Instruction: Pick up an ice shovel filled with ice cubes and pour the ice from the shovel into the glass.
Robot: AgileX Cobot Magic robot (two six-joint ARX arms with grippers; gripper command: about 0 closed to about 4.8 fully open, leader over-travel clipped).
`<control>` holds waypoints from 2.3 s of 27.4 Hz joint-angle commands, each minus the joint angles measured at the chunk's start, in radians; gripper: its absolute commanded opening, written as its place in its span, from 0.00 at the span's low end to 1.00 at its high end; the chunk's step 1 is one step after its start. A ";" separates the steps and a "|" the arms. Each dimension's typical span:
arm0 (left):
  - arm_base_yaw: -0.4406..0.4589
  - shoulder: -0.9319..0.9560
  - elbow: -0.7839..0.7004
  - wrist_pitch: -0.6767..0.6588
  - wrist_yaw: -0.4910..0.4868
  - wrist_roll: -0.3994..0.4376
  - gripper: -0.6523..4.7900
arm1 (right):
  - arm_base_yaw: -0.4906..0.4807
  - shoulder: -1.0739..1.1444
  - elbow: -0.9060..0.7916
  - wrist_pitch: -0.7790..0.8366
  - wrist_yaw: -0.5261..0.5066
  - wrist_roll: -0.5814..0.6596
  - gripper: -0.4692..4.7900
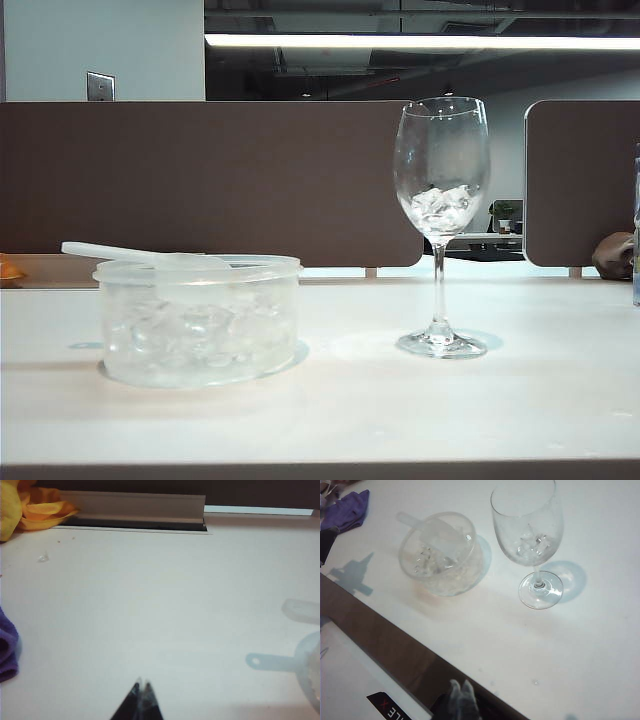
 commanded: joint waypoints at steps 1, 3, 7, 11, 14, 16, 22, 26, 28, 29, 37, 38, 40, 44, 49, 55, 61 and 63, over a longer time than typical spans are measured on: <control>0.002 0.001 0.000 -0.008 -0.003 0.005 0.11 | 0.001 -0.001 0.005 0.010 -0.003 -0.006 0.08; 0.002 0.001 0.000 -0.008 -0.003 0.005 0.11 | 0.001 -0.001 0.005 0.010 -0.003 -0.006 0.08; 0.002 0.001 0.000 -0.008 -0.003 0.005 0.11 | 0.001 -0.001 0.005 0.010 -0.003 -0.006 0.08; 0.002 0.001 0.000 -0.008 -0.003 0.005 0.11 | 0.001 -0.001 0.005 0.011 -0.003 -0.006 0.08; 0.002 0.001 0.000 -0.008 -0.003 0.005 0.11 | 0.001 -0.002 0.005 0.012 0.005 -0.010 0.09; 0.002 0.001 0.000 -0.008 -0.003 0.005 0.11 | 0.002 -0.016 0.005 0.032 0.045 -0.032 0.09; 0.002 0.001 0.000 -0.008 -0.003 0.005 0.11 | 0.035 -0.089 -0.047 0.233 0.100 -0.031 0.09; 0.002 0.001 0.000 -0.008 -0.003 0.005 0.11 | 0.068 -0.187 -0.178 0.447 0.146 -0.031 0.09; 0.002 0.001 0.000 -0.008 -0.003 0.005 0.11 | 0.068 -0.238 -0.255 0.538 0.161 -0.031 0.09; 0.002 0.001 0.000 -0.008 -0.003 0.005 0.11 | 0.067 -0.270 -0.304 0.594 0.161 -0.032 0.09; 0.002 0.001 0.000 -0.008 -0.003 0.005 0.11 | 0.022 -0.486 -0.592 0.893 0.386 -0.036 0.09; 0.002 0.001 0.000 -0.008 -0.003 0.005 0.11 | 0.011 -0.502 -0.616 0.892 0.431 -0.036 0.09; 0.002 0.001 0.000 -0.008 -0.003 0.005 0.11 | 0.008 -0.515 -0.647 0.894 0.471 -0.036 0.09; 0.002 0.001 0.000 -0.008 -0.003 0.005 0.11 | 0.008 -0.560 -0.719 0.893 0.529 -0.035 0.09; 0.002 0.001 0.000 -0.008 -0.003 0.005 0.11 | 0.008 -0.615 -0.801 0.895 0.530 -0.034 0.09; 0.002 0.001 0.000 -0.008 -0.003 0.005 0.11 | 0.008 -0.622 -0.866 0.942 0.531 -0.035 0.09; 0.002 0.001 0.000 -0.008 -0.003 0.005 0.11 | 0.008 -0.622 -0.931 0.963 0.562 -0.035 0.09; 0.002 0.001 0.000 -0.008 -0.003 0.005 0.11 | 0.008 -0.622 -0.967 0.983 0.563 -0.035 0.09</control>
